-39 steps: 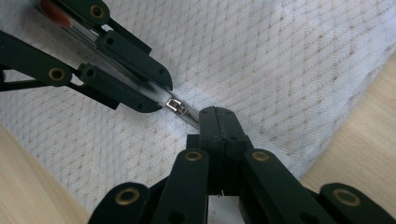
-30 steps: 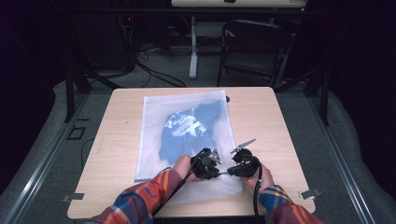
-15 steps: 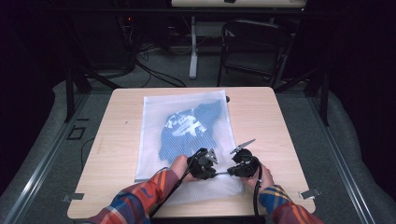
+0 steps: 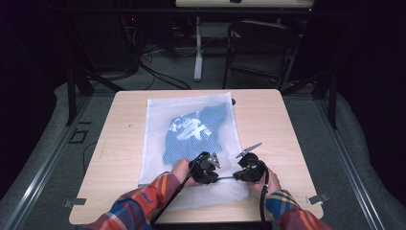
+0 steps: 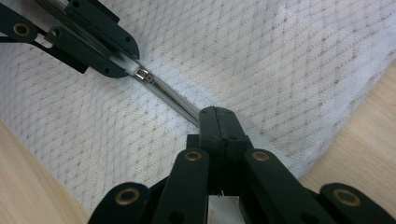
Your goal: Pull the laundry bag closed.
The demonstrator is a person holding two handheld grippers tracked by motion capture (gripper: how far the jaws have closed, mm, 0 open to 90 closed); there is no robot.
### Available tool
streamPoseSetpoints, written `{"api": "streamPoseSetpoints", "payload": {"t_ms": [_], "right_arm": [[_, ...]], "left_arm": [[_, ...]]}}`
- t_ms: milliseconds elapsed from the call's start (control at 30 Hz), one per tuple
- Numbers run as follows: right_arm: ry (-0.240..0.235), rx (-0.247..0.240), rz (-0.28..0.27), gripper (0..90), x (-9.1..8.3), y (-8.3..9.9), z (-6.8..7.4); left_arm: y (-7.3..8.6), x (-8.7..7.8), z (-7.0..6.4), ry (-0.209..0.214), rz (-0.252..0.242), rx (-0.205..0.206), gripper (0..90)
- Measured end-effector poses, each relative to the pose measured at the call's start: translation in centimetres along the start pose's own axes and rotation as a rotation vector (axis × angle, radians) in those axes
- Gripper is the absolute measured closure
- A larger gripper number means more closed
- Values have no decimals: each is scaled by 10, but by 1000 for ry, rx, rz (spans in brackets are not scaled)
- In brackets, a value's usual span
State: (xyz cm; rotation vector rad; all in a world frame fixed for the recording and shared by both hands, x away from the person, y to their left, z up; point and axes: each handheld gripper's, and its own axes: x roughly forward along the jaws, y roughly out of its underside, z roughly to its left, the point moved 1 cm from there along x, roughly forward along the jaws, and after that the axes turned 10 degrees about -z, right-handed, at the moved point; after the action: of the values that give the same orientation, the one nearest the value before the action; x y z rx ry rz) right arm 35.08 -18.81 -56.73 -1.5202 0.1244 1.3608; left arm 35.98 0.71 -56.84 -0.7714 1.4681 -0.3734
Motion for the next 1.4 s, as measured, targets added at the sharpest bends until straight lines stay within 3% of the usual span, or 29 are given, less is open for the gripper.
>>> {"api": "streamPoseSetpoints", "payload": {"t_ms": [1100,1167,1400], "right_arm": [[-2,-1,8,900,-1,0,0],[7,10,-11,900,1,1,1],[10,-9,-1,900,0,0,1]], "left_arm": [[15,-19,4,-12,30,-3,817],[17,-20,3,-14,31,-1,818],[22,-25,5,-12,37,-12,818]]}}
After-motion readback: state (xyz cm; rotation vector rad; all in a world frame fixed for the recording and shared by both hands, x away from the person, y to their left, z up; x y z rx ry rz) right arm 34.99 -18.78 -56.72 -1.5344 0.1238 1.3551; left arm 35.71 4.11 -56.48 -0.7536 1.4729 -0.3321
